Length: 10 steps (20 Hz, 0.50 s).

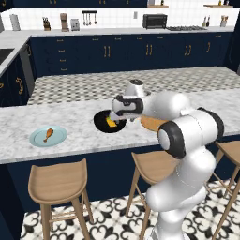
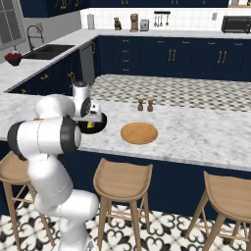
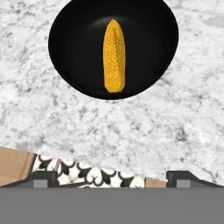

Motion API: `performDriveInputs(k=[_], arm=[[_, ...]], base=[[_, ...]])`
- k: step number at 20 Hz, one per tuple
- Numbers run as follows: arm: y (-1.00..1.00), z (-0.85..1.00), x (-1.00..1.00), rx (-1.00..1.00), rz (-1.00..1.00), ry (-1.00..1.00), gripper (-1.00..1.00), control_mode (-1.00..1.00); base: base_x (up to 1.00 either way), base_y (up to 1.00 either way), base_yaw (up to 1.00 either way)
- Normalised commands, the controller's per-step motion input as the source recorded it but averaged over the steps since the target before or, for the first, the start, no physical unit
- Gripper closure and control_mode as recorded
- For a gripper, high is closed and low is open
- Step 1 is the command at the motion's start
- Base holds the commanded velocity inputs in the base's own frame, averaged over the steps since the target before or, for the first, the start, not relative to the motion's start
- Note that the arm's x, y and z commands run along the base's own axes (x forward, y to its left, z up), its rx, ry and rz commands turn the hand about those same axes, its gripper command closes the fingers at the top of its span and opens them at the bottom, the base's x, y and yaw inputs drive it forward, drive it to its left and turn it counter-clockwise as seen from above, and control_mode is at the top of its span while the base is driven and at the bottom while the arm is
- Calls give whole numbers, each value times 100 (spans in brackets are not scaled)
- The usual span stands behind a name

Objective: Pick the chicken drumstick and corn from their plates and place them in the bowl. Then put the bowl in the fridge.

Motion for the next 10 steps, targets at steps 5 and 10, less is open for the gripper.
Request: performDriveInputs(k=[5,10], arm=[[-55,45,-92,0,-6,0,-100,-100],[-40,47,-79,-4,-12,0,-100,-100]], base=[[0,0,0],[0,0,0]])
